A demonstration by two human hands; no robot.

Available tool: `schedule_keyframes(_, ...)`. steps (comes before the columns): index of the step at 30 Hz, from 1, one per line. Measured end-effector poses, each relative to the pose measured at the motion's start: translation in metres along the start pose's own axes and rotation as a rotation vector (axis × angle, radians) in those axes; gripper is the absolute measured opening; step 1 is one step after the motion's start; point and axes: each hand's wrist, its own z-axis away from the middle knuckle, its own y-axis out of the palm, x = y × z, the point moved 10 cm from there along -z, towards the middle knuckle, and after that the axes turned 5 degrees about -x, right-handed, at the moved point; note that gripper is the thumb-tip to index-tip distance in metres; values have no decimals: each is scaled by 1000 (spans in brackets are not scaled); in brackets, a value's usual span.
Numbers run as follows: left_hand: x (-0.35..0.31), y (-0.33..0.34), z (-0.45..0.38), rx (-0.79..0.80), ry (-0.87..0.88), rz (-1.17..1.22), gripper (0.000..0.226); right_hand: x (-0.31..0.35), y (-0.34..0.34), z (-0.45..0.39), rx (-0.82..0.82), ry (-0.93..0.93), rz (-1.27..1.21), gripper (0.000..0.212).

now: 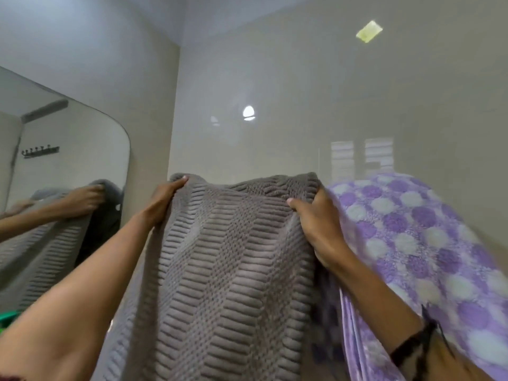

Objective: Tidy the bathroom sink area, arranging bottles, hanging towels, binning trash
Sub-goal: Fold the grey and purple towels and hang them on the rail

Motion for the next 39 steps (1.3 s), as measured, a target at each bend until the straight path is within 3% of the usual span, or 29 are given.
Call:
schedule_keyframes(3, -27, 15, -19, 52, 109, -163, 31, 17, -5, -35, -46, 1, 177, 37)
schedule_keyframes(5, -18, 23, -26, 74, 81, -252, 35, 16, -4, -53, -27, 44, 239, 39)
schedule_keyframes(9, 20, 41, -16, 214, -15, -372, 38, -9, 8, -59, 140, 157, 326, 57)
schedule_keyframes(11, 21, 42, -18, 214, 0, -378, 38, -20, 15, -56, 231, 241, 232, 68)
schedule_keyframes(15, 21, 46, -24, 243, -87, -482, 45, -18, 23, -67, 276, 289, 123, 45)
schedule_keyframes(19, 22, 50, -25, 298, -89, -542, 43, 3, 37, -83, 279, 100, 288, 16)
schedule_keyframes(21, 20, 51, -26, 294, -57, -618, 41, 7, 46, -82, 324, -28, 587, 28)
schedule_keyframes(23, 20, 56, -29, 288, -9, -807, 40, 10, 48, -82, 257, -161, 957, 41)
schedule_keyframes(24, 15, 57, -31, 230, 53, -932, 39, 17, 45, -79, 160, -224, 1121, 44)
schedule_keyframes(26, -9, 53, -26, -32, 233, -1204, 35, 37, 45, -63, -65, -357, 1379, 41)
schedule_keyframes(28, -43, 62, -5, -266, 539, -1385, 30, 56, 63, -37, -192, -615, 1411, 33)
schedule_keyframes(30, -58, 77, 23, -319, 830, -1290, 23, 52, 85, -12, -79, -790, 1309, 26)
schedule_keyframes(31, -54, 82, 34, -262, 897, -1162, 19, 42, 92, -4, 24, -795, 1237, 25)
schedule_keyframes(34, -12, 80, 52, -37, 744, -795, 46, 14, 95, -1, 148, -688, 1133, 42)
schedule_keyframes(36, 2, 81, 59, -24, 739, -789, 61, 9, 93, -7, 155, -647, 1116, 51)
schedule_keyframes(39, -8, 89, 49, -39, 684, -876, 68, 20, 96, -24, 217, -623, 1070, 54)
